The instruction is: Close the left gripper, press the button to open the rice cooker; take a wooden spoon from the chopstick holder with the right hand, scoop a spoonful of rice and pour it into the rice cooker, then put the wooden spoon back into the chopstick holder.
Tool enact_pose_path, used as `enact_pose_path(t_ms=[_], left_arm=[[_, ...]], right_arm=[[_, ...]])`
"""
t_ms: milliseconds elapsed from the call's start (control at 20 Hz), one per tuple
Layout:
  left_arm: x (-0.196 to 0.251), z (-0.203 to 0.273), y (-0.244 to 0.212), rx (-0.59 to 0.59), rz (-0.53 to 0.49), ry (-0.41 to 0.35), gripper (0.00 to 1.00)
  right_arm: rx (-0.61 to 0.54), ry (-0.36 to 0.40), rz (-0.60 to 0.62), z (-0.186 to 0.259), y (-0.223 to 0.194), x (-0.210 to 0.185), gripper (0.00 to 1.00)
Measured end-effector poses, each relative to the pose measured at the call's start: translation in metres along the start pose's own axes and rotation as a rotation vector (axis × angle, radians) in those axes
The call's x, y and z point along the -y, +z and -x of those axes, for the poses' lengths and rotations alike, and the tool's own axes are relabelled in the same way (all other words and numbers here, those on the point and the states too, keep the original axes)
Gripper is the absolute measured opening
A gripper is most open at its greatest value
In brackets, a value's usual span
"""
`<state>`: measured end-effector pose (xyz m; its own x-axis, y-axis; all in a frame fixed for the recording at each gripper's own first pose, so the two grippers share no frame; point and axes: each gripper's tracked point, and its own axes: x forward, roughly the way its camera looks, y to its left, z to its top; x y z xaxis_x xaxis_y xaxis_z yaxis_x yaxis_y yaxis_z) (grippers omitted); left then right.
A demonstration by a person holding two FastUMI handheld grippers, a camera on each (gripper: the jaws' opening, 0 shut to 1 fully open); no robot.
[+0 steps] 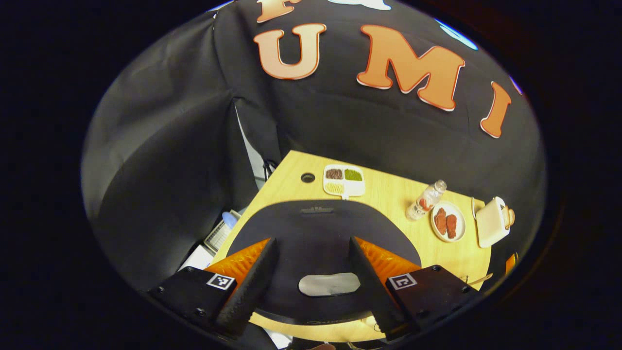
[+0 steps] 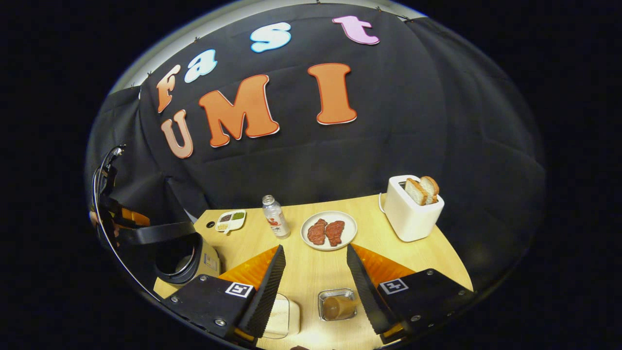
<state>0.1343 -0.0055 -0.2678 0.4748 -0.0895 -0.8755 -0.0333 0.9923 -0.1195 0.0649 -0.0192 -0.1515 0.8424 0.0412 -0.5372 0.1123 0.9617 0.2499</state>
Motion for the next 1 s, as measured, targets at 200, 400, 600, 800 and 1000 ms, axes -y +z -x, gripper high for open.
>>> enact_pose_path(t_ms=[200, 400, 600, 800, 1000], left_arm=[[0.001, -0.012, -0.043, -0.195, -0.008, -0.014, 0.99], [0.0, -0.034, -0.075, -0.394, -0.032, -0.053, 0.99], [0.003, -0.038, -0.079, -0.436, -0.091, -0.026, 0.96], [0.004, -0.039, -0.078, -0.392, -0.109, -0.035, 0.96], [0.005, -0.036, -0.076, -0.14, -0.134, -0.025, 0.97]], right_arm=[[-0.022, 0.039, 0.04, -0.003, -0.007, -0.022, 0.8], [-0.015, 0.047, 0.074, 0.001, -0.012, -0.027, 0.8], [-0.024, 0.038, 0.084, 0.006, -0.022, -0.023, 0.8], [-0.003, 0.044, 0.077, 0.003, -0.019, -0.02, 0.8], [0.033, 0.077, 0.079, 0.001, -0.011, -0.037, 0.8]])
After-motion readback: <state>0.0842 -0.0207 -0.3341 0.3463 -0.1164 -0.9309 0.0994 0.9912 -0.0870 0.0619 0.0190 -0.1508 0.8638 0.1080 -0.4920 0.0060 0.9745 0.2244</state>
